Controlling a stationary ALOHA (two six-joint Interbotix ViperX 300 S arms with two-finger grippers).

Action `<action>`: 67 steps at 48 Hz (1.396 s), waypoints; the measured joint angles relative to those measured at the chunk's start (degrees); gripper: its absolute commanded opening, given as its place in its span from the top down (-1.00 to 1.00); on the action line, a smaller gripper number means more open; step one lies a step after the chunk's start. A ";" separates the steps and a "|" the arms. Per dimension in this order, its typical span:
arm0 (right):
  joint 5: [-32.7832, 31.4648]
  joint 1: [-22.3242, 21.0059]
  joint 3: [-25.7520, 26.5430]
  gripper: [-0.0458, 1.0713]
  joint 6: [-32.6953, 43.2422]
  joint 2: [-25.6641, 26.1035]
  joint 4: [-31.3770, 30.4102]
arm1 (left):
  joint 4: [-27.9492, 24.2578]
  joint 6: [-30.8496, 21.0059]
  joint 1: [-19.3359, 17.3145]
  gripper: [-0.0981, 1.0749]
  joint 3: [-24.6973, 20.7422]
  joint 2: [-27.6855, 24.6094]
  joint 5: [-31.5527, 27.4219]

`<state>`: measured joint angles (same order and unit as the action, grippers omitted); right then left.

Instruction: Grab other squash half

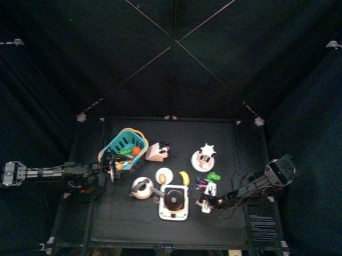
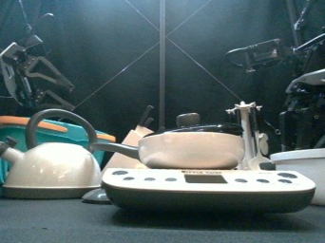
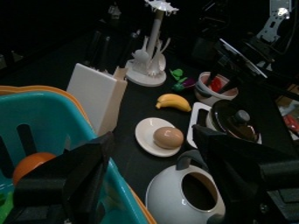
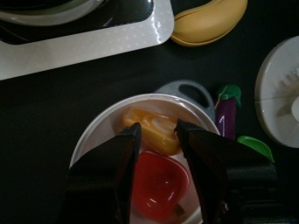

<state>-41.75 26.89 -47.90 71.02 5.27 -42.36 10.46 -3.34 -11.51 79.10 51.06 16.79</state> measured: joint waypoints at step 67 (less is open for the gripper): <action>-0.53 -1.05 -0.88 0.22 -0.26 -2.20 2.20 | 0.09 0.00 -0.26 -0.92 0.35 0.09 0.00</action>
<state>-42.28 25.84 -48.78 70.75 3.08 -40.17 10.55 -3.34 -11.78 79.45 51.15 16.79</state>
